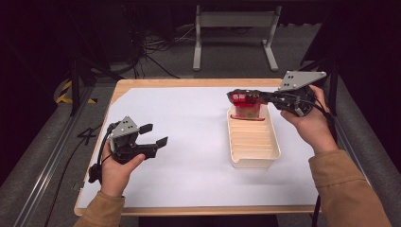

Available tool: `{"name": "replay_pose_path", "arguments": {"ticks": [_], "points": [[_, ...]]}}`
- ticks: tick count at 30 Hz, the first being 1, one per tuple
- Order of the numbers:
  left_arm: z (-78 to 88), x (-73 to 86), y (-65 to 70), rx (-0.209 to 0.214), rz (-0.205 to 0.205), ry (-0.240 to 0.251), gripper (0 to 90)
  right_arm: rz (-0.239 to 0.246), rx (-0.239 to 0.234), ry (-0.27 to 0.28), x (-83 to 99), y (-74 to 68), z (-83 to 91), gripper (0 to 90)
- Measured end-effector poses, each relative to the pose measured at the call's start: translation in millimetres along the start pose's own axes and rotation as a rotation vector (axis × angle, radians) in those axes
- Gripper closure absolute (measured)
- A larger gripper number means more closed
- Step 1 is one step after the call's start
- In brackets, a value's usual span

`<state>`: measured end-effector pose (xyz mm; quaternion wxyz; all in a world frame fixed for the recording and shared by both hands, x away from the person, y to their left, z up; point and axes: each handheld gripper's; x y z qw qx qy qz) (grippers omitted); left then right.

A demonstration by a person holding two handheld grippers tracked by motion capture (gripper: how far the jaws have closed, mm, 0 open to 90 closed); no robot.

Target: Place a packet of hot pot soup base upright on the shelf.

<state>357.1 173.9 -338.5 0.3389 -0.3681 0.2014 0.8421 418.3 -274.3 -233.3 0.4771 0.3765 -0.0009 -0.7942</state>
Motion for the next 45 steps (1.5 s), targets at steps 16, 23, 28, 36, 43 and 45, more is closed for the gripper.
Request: {"name": "replay_pose_path", "arguments": {"ticks": [16, 23, 28, 36, 43, 45], "points": [[-2.4, 1.3, -1.8, 0.004, 0.007, -0.01, 27.4, 0.003, -0.014, 0.01, 22.6, 14.2, -8.8, 89.4], [-3.2, 1.5, -2.0, 0.003, 0.006, -0.015, 27.2, 0.022, -0.018, 0.007, 26.3, 13.3, -16.1, 89.3], [-3.4, 1.6, -1.7, 0.004, 0.007, -0.018, 27.1, 0.029, -0.018, -0.007, 27.4, 12.5, -23.2, 89.4], [-3.2, 3.0, -1.7, -0.002, 0.002, -0.025, 27.0, 0.048, -0.008, -0.023, 29.1, 11.8, -36.2, 89.3], [0.0, 7.9, -2.1, -0.012, 0.015, -0.03, 26.7, 0.054, -0.013, -0.025, 29.3, 11.3, -45.8, 89.1], [1.0, 9.3, -2.3, -0.014, 0.02, -0.03, 26.7, 0.054, -0.017, -0.025, 29.5, 10.8, -47.7, 89.1]]}}
Point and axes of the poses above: each handheld gripper's, and its own axes: z roughly backward along the jaws, x roughly out of its underside, y roughly to its right, and after that the axes turned 14 degrees about -y, right-handed
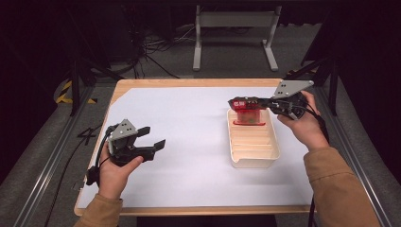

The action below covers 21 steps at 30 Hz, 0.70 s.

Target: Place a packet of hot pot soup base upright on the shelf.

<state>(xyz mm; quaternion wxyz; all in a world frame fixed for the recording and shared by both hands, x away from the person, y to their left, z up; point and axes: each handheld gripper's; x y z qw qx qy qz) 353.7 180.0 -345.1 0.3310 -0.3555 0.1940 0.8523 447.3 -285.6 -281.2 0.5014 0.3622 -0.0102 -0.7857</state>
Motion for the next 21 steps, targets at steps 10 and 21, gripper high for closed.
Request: {"name": "replay_pose_path", "arguments": {"ticks": [10, 21], "points": [[-1.4, 1.5, -1.7, -0.005, 0.0, -0.008, 26.4, -0.009, -0.029, -0.008, 4.7, -3.1, -13.6, 88.9], [-5.0, -0.6, -1.3, 0.0, -0.006, -0.018, 26.1, -0.051, -0.056, -0.001, 18.1, -6.2, -21.9, 87.1]]}}
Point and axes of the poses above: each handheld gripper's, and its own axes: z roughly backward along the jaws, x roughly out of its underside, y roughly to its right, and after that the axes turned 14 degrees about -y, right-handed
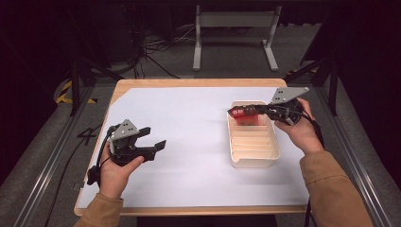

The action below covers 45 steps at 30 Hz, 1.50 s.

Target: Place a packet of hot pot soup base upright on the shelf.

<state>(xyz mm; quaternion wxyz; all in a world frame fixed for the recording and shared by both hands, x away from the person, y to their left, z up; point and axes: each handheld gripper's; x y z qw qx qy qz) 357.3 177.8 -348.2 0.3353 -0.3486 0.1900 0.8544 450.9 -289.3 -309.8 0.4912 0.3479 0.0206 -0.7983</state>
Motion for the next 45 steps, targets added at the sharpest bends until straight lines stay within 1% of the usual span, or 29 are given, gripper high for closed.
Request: {"name": "replay_pose_path", "arguments": {"ticks": [3, 6, 9, 16, 20, 22, 24, 25, 26, 27, 29, 30, 31, 32, 34, 35, 40, 45], "points": [[-0.2, -0.1, 0.4, 0.002, 0.003, 0.001, 26.0, -0.005, -0.007, -0.012, 2.7, -0.1, -1.2, 86.1], [-0.6, -0.7, -0.2, 0.0, -0.006, 0.0, 25.9, -0.012, -0.007, -0.017, 5.4, -0.1, -1.4, 85.5], [-1.6, -0.9, 0.8, 0.006, 0.002, -0.002, 25.9, -0.022, -0.008, -0.021, 8.0, 0.2, -1.5, 84.7], [-2.6, -1.5, 0.6, 0.003, -0.006, -0.001, 25.8, -0.039, 0.0, -0.038, 13.0, 1.2, -1.8, 83.0], [-3.2, -1.9, 0.2, 0.001, -0.009, -0.005, 25.6, -0.059, 0.003, -0.057, 16.9, 2.6, -2.8, 79.3], [-3.9, -2.0, 0.7, 0.005, -0.002, -0.007, 25.5, -0.066, 0.007, -0.063, 18.9, 3.1, -3.0, 77.8], [-4.2, -2.2, 0.4, 0.005, -0.009, -0.01, 25.4, -0.075, 0.008, -0.068, 20.5, 3.4, -3.3, 76.6], [-4.5, -2.4, 0.2, 0.004, -0.012, -0.011, 25.4, -0.079, 0.011, -0.071, 21.5, 3.6, -3.5, 74.7], [-4.5, -2.4, 0.2, 0.004, -0.012, -0.011, 25.3, -0.089, 0.015, -0.075, 22.7, 4.1, -3.8, 70.7], [-5.0, -2.4, 0.8, 0.006, -0.005, -0.011, 25.2, -0.102, 0.016, -0.074, 23.3, 4.3, -4.1, 67.2], [-5.3, -2.6, 0.7, 0.007, -0.006, -0.011, 25.0, -0.128, 0.012, -0.072, 24.3, 5.0, -4.0, 61.3], [-5.3, -2.6, 0.7, 0.007, -0.006, -0.011, 25.0, -0.128, 0.012, -0.072, 24.3, 5.0, -4.0, 61.3], [-5.5, -2.6, 0.8, 0.007, -0.005, -0.011, 24.9, -0.151, -0.004, -0.066, 24.8, 5.6, -3.9, 54.8], [-5.5, -2.6, 0.8, 0.008, -0.006, -0.012, 24.9, -0.151, -0.004, -0.066, 24.8, 5.6, -3.9, 54.8], [-5.6, -2.7, 0.8, 0.008, -0.005, -0.014, 24.8, -0.164, -0.021, -0.056, 24.6, 5.1, -3.8, 51.5], [-5.6, -2.7, 0.7, 0.008, -0.006, -0.015, 24.8, -0.163, -0.019, -0.055, 24.3, 4.6, -3.6, 49.9], [-5.7, -2.8, 0.6, 0.008, -0.01, -0.018, 24.6, -0.188, -0.019, -0.032, 22.4, 3.6, -0.6, 42.9], [-6.0, -2.5, -0.8, 0.005, -0.006, -0.019, 23.6, -0.21, -0.016, 0.002, 19.4, 2.5, 7.5, 39.5]]}}
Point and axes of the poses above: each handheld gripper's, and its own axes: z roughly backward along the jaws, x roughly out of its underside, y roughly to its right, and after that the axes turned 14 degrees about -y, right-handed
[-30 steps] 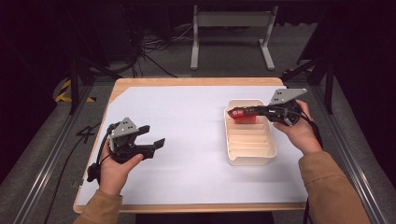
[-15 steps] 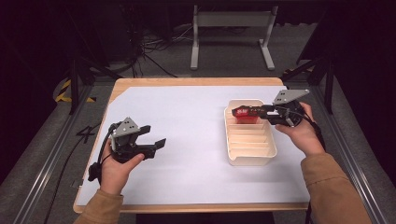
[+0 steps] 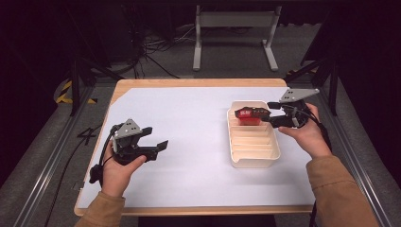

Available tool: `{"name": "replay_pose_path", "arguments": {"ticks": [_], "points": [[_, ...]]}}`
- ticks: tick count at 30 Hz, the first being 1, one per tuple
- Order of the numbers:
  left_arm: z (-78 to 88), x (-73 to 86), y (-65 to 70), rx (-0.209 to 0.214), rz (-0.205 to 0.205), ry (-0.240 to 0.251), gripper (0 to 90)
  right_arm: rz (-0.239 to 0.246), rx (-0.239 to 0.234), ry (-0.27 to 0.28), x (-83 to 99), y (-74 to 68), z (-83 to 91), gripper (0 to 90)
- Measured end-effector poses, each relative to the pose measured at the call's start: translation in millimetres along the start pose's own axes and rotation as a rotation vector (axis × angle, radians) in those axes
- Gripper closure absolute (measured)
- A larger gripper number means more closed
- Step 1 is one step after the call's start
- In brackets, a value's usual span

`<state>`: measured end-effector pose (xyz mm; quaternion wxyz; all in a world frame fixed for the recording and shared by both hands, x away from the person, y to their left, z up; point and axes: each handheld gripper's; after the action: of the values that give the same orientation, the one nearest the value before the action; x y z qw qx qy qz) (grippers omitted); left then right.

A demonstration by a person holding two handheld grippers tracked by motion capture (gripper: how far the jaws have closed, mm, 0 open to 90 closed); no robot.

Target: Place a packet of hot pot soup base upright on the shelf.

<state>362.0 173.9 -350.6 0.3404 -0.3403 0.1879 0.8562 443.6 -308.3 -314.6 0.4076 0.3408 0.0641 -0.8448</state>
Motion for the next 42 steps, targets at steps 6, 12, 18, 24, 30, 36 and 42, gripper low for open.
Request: {"name": "replay_pose_path", "arguments": {"ticks": [6, 12, 18, 24, 30, 36, 42], "points": [[0.3, 2.0, -3.2, 0.004, -0.001, 0.004, 22.6, -0.022, -0.005, 0.055, -2.0, -5.7, 16.2, 35.5], [3.7, 6.7, -9.6, 0.002, 0.012, 0.016, 19.4, -0.045, 0.002, 0.082, 10.3, -13.9, 32.9, 33.4], [7.5, 9.7, -13.9, -0.007, 0.017, 0.025, 19.3, -0.083, 0.001, 0.113, 26.6, -15.9, 49.8, 32.2], [14.2, 15.4, -22.8, -0.031, 0.04, 0.022, 19.3, -0.125, 0.015, 0.12, 47.6, -14.9, 61.4, 31.6], [18.5, 23.3, -34.0, -0.054, 0.085, 0.023, 19.7, -0.161, 0.026, 0.121, 66.2, -13.9, 62.1, 31.6], [18.4, 29.2, -38.9, -0.062, 0.085, 0.014, 19.7, -0.194, 0.031, 0.1, 82.5, -14.9, 55.0, 31.6], [15.1, 38.4, -40.6, -0.061, 0.08, -0.001, 19.4, -0.24, 0.017, 0.086, 101.8, -17.8, 42.6, 31.6]]}}
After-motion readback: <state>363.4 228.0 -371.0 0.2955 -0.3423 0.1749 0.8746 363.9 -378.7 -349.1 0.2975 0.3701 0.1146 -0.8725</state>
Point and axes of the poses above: each handheld gripper's, and its own axes: z roughly backward along the jaws, x roughly out of its underside, y roughly to its right, and after that the axes turned 14 degrees about -y, right-handed
